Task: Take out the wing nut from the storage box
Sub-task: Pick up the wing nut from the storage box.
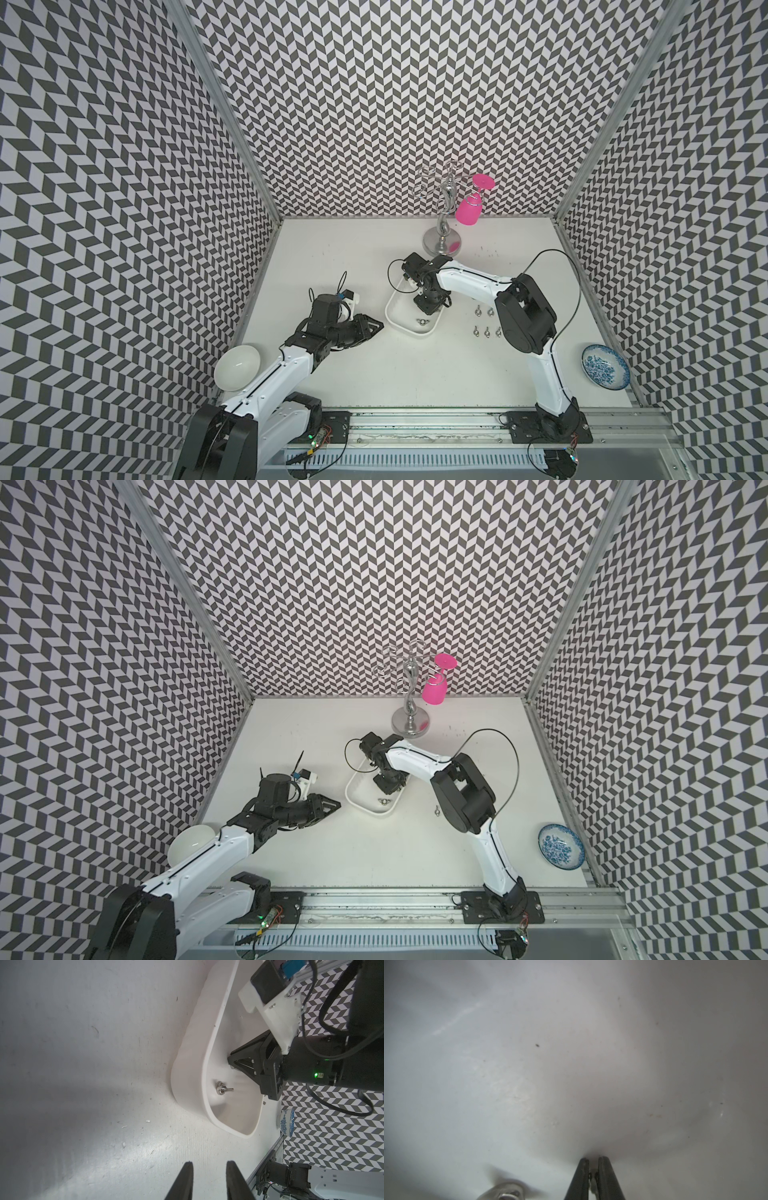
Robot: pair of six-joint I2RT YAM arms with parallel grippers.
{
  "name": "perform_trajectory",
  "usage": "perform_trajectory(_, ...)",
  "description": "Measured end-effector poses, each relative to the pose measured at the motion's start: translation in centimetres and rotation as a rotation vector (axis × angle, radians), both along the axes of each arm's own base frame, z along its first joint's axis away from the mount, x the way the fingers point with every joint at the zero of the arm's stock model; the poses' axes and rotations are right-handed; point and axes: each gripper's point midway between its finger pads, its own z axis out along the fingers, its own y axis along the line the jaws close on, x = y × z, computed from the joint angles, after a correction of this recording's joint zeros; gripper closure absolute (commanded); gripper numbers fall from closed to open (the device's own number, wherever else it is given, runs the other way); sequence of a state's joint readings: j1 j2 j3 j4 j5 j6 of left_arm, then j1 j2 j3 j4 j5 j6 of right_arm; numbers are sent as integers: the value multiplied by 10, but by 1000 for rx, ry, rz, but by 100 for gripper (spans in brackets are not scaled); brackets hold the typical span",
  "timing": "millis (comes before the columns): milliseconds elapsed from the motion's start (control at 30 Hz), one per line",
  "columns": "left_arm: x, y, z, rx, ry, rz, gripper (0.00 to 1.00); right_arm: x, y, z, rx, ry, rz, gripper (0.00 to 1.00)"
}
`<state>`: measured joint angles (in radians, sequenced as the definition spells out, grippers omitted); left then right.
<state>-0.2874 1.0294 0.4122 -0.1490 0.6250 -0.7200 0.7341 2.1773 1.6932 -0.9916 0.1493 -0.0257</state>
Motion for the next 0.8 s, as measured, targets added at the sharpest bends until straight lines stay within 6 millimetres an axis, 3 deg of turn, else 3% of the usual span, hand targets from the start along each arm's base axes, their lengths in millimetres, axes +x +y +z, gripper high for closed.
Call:
perform_trajectory(133,0,0,0,1,-1,-2,69,1,-1,0,1,0,-9,100)
perform_trajectory(300,1,1,0,2,-3,0,69,5,1,5,10,-10,-21,100)
perform_trajectory(533,2,1,2,2,-9,2,69,40,21,49,86,-156,-77,100)
perform_trajectory(800,12,-2,22,-8,-56,1,69,43,9,71,94,-213,-147,100)
